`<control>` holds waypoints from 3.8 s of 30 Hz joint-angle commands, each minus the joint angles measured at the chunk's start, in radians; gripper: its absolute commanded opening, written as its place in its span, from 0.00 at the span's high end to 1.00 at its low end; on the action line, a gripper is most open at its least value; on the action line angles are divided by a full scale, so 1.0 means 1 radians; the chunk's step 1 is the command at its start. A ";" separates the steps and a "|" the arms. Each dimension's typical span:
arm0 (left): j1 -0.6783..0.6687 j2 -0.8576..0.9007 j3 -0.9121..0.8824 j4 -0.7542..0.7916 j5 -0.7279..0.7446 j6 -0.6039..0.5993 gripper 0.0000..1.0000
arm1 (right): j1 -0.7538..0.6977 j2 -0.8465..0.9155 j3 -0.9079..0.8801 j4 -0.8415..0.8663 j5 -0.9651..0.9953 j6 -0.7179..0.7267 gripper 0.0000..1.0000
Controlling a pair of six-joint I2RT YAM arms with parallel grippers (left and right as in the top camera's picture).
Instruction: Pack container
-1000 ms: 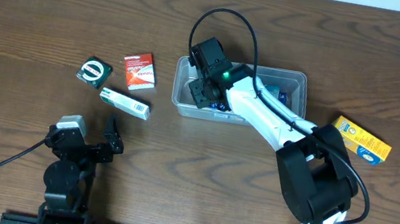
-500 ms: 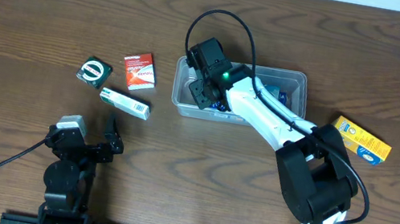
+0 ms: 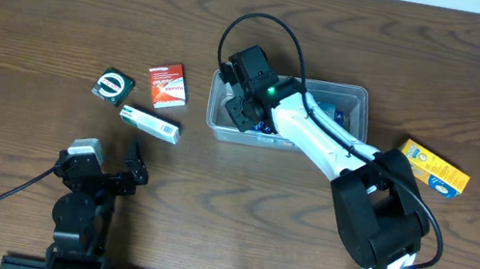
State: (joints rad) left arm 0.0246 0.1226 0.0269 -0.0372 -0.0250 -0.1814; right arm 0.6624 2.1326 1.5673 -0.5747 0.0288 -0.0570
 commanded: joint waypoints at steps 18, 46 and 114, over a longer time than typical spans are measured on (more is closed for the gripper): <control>0.004 -0.005 -0.023 -0.034 -0.004 0.016 0.02 | 0.008 0.002 -0.010 0.007 -0.044 0.290 0.76; 0.004 -0.005 -0.023 -0.034 -0.004 0.016 0.02 | -0.009 0.022 -0.010 -0.049 0.028 0.335 0.58; 0.004 -0.005 -0.023 -0.034 -0.004 0.016 0.02 | -0.286 -0.356 0.592 -0.809 0.035 0.261 0.01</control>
State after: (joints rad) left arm 0.0246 0.1226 0.0269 -0.0372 -0.0250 -0.1814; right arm 0.4313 1.8194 2.1487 -1.3624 0.0605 0.2085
